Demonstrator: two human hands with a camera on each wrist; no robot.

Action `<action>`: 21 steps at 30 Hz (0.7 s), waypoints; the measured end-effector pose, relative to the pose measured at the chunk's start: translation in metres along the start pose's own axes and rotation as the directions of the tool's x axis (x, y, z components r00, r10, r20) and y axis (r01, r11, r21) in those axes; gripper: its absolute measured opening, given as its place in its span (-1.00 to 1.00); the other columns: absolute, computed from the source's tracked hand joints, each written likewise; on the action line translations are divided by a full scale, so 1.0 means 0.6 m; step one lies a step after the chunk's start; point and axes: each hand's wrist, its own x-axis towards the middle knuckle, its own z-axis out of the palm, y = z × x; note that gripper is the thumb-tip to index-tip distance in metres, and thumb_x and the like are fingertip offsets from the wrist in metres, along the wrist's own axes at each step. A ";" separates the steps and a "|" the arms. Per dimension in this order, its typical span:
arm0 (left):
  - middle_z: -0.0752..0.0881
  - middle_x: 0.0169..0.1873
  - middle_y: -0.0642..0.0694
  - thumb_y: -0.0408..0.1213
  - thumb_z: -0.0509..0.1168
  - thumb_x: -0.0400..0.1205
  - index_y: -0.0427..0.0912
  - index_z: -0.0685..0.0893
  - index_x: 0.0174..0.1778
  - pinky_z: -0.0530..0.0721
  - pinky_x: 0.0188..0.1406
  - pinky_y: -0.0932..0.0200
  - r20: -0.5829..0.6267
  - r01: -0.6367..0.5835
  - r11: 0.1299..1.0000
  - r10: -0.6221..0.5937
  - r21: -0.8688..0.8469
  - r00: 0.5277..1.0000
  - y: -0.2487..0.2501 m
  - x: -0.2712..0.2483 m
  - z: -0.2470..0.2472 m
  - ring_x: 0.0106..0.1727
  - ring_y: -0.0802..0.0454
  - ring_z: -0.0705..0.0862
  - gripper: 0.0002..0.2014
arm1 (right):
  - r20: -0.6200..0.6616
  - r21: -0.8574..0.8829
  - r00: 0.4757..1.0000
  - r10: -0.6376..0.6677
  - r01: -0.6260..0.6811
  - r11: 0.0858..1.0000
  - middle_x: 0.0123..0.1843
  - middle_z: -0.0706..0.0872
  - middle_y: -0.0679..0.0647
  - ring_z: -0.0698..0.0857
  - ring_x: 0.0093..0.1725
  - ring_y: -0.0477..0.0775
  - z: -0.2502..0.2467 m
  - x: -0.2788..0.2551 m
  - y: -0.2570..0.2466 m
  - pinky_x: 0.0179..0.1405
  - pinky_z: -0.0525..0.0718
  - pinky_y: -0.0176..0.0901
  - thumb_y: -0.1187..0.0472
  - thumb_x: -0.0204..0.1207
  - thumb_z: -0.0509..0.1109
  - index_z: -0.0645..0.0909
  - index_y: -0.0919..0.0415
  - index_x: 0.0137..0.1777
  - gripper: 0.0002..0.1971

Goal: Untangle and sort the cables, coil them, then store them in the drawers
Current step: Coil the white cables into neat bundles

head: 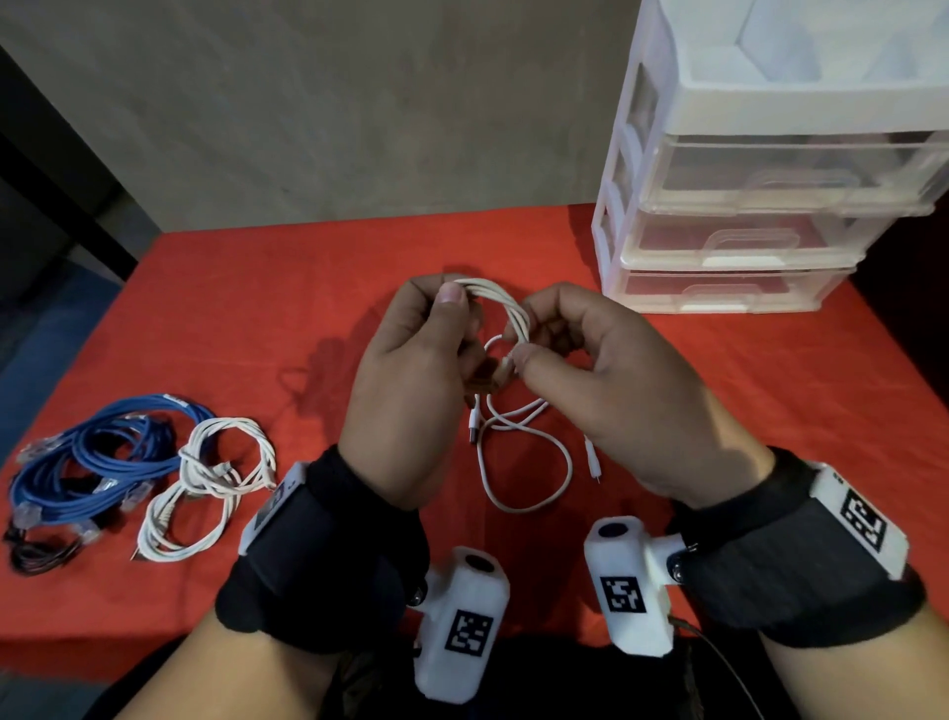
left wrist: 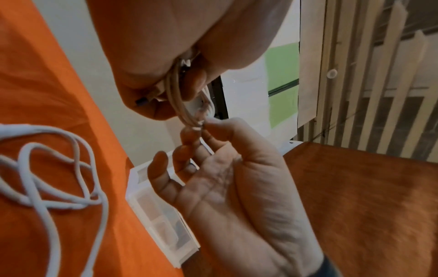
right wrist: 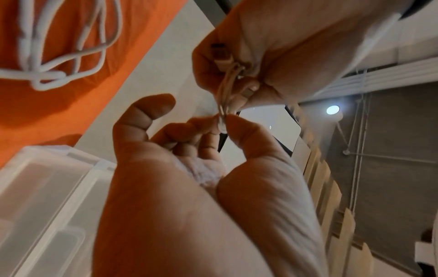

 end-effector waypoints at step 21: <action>0.72 -0.16 -0.05 -0.33 0.35 0.73 -0.02 0.81 0.09 0.77 -0.04 -0.02 0.128 -0.112 0.917 0.067 0.384 0.990 0.033 0.017 -0.052 -0.15 0.12 0.66 -0.85 | -0.074 0.215 0.996 0.057 -0.040 0.976 -0.23 0.78 0.05 0.68 -0.23 0.02 -0.012 0.008 -0.002 -0.19 0.65 -0.14 0.31 0.65 0.46 0.75 0.19 0.06 -0.94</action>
